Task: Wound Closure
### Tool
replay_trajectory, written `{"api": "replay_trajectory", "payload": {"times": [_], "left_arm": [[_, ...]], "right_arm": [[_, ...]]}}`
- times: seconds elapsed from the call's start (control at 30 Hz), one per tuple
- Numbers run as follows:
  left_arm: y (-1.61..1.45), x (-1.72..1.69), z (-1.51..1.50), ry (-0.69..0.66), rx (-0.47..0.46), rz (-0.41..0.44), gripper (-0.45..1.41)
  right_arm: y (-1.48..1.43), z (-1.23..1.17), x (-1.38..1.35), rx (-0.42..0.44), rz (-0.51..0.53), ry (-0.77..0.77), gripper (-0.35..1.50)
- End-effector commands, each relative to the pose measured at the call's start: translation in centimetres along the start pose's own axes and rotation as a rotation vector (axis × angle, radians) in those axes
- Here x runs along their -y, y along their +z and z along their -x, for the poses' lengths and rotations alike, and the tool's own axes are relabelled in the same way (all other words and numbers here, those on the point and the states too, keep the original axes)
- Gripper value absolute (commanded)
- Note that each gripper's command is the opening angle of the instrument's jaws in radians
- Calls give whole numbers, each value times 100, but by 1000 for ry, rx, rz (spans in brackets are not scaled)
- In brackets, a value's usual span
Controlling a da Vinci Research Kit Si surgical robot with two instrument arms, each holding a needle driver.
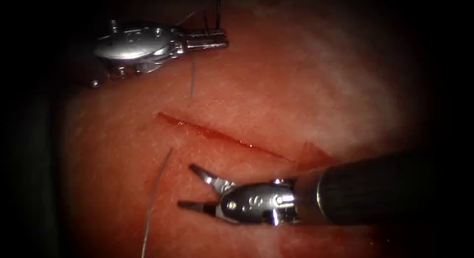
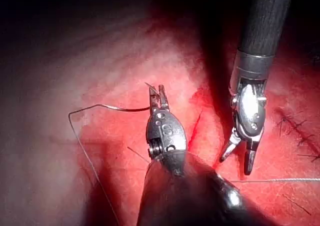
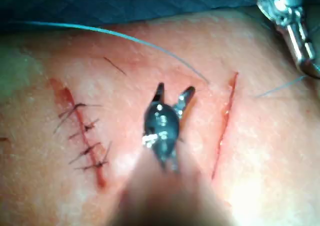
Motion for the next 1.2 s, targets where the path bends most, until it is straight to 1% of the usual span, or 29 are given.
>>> {"api": "replay_trajectory", "payload": {"times": [0.03, 0.17, 0.23, 0.27, 0.3, 0.37, 0.43, 0.47, 0.53, 0.63, 0.7, 0.8, 0.9, 1.0, 1.07, 1.1, 1.2], "left_arm": [[14, -6, 11, -3, 6, -2, -45], [60, 1, 23, 9, 20, -24, -45], [86, 6, 34, 26, 34, -36, -45], [96, 8, 39, 20, 37, -42, -25], [107, 10, 45, 9, 39, -50, 10], [130, 16, 60, -16, 63, -109, 49], [145, 23, 72, -33, 99, -128, 76], [149, 27, 77, -35, 115, -127, 84], [151, 34, 83, -52, 145, -119, 94], [142, 38, 86, -59, 148, -110, 108], [133, 37, 87, -58, 164, -100, 108], [115, 35, 83, -68, 214, -78, 109], [93, 33, 73, -76, 220, -62, 106], [65, 28, 59, -89, 187, -45, 91], [47, 20, 51, -98, 157, -41, 83], [27, 8, 42, -109, 121, -39, 74], [-2, -13, 31, -109, 72, -37, 66]], "right_arm": [[2, 4, 13, 0, -4, 4, 124], [2, 5, 12, -1, 0, 4, 124], [2, 5, 12, -1, 0, 4, 124], [2, 5, 12, -1, 0, 4, 124], [2, 5, 12, -1, 0, 4, 123], [2, 5, 12, 0, 0, 4, 123], [1, 5, 12, 1, 3, 4, 123], [1, 5, 12, 1, 3, 4, 123], [1, 5, 12, 2, 4, 4, 123], [1, 5, 12, 2, 4, 5, 123], [1, 5, 12, 3, 5, 5, 123], [2, 5, 12, 1, 8, 6, 123], [1, 2, 6, -4, 32, 20, 118], [-1, -3, -8, -6, 62, 52, 114], [-1, -7, -24, -6, 84, 74, 114], [-2, -9, -38, -14, 97, 110, 114], [0, -8, -63, -20, 128, 164, 109]]}}
